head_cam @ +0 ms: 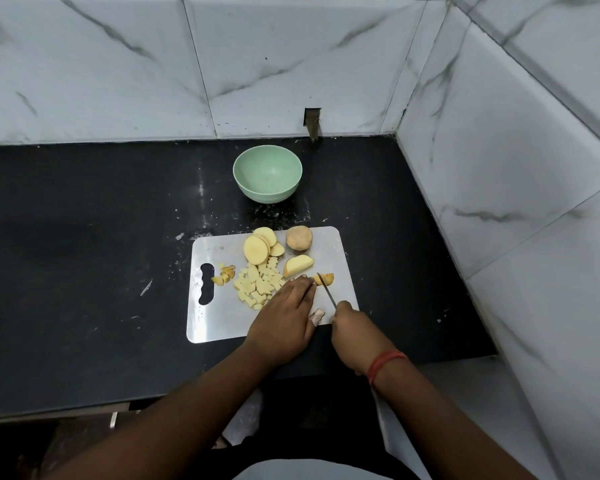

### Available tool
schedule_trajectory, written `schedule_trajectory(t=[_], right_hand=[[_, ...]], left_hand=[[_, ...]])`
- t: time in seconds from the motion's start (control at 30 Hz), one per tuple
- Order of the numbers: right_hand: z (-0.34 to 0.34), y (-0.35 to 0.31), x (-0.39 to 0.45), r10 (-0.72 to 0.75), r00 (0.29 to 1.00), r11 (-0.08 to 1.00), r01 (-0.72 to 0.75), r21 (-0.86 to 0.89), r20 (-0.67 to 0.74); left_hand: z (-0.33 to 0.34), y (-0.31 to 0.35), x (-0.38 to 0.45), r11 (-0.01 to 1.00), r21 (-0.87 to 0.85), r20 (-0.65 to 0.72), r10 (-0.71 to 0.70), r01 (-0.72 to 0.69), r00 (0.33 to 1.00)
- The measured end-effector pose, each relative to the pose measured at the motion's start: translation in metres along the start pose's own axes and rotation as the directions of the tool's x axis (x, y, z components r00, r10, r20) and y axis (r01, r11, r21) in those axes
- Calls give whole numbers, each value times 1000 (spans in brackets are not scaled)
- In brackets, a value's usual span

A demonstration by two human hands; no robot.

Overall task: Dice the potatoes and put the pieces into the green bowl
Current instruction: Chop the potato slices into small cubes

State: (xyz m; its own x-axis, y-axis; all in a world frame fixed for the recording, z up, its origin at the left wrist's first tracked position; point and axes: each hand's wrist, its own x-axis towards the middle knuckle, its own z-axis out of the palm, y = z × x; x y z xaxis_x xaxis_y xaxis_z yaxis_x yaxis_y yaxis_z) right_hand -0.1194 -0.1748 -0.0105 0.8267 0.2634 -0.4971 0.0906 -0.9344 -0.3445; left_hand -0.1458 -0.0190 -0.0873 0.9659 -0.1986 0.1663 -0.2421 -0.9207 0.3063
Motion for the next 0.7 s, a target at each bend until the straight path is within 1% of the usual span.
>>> schedule_trajectory(t=[0.33, 0.47, 0.6, 0.67, 0.7], right_hand=[[1, -13, 13, 66, 993, 998, -64, -17, 93], [5, -7, 7, 37, 993, 999, -33, -38, 109], [15, 13, -3, 26, 991, 997, -16, -74, 130], [11, 18, -8, 22, 990, 999, -15, -48, 138], [7, 20, -11, 18, 993, 1000, -16, -16, 114]], left_hand=[[1, -2, 4, 999, -18, 65, -29, 31, 997], [0, -1, 4, 999, -43, 45, -29, 31, 999], [0, -1, 4, 999, -31, 47, -35, 36, 998], [1, -1, 3, 999, -23, 50, -35, 36, 998], [1, 0, 3, 999, -16, 46, -31, 31, 998]])
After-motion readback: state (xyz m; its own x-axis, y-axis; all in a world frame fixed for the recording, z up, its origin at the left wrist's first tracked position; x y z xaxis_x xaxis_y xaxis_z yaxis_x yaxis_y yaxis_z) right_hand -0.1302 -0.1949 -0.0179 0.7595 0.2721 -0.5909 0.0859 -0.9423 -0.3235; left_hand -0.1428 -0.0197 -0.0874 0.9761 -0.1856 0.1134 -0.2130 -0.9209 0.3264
